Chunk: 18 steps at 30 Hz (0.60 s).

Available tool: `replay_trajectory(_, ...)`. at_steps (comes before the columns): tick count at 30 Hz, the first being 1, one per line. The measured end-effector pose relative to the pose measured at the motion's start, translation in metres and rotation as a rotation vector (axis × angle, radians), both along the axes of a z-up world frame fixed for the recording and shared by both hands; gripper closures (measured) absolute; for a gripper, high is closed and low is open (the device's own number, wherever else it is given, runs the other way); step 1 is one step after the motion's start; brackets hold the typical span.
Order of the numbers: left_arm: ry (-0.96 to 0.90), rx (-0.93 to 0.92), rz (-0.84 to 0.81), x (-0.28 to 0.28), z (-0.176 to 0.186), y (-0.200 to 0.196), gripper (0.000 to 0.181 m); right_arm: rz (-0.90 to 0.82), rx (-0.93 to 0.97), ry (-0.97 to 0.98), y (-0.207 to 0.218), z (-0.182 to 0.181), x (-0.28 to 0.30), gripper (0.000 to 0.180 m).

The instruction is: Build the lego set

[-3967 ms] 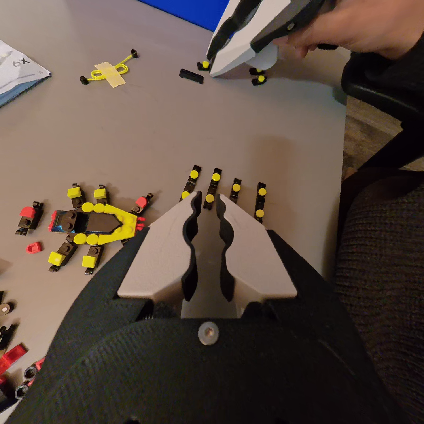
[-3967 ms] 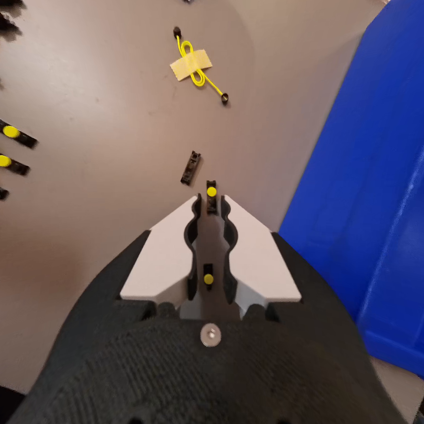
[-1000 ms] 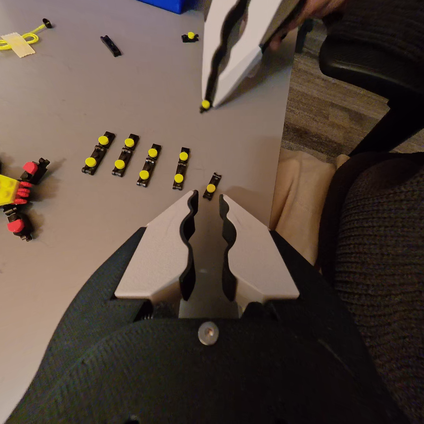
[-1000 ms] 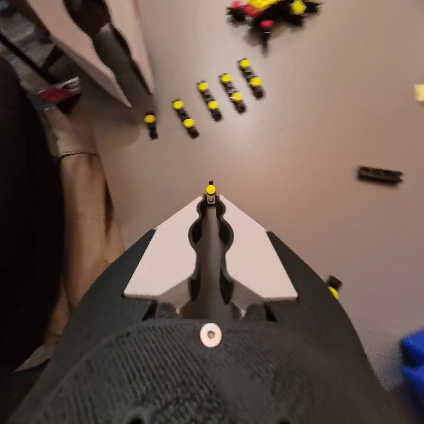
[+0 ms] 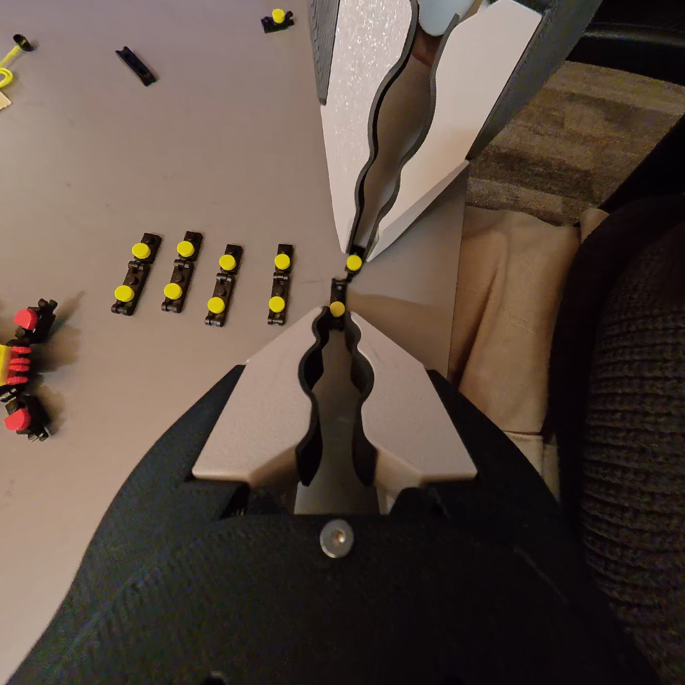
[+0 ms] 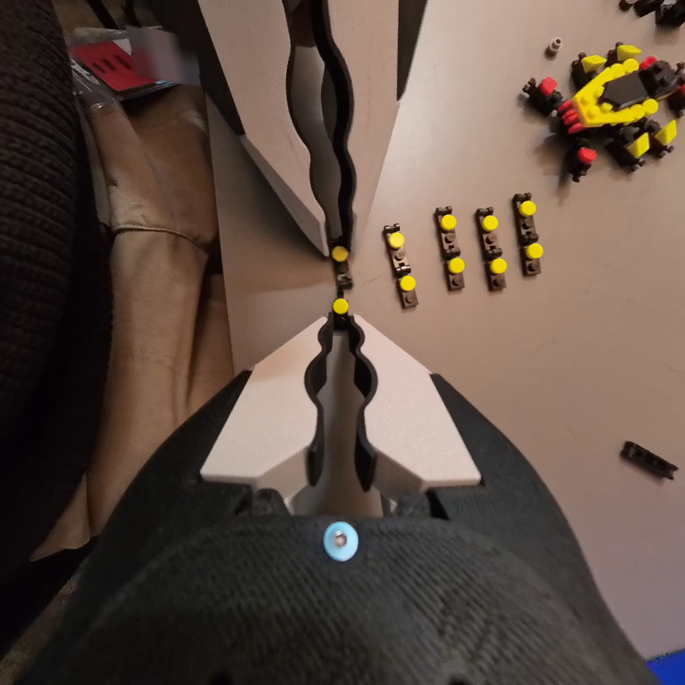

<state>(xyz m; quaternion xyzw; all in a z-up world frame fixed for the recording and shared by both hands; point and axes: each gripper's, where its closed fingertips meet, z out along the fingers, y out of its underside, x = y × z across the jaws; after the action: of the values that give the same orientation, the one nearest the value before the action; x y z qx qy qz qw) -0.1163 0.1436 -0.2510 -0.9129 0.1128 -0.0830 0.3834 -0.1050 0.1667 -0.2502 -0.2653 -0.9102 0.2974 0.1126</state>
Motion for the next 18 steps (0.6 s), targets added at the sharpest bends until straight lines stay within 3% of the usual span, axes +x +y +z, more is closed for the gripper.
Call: replay_trajectory(18, -0.033, -0.012, -0.032, 0.0034, 0.0011, -0.001, 0.177, 0.07, 0.025, 0.015, -0.0037, 0.0002, 0.0009, 0.174)
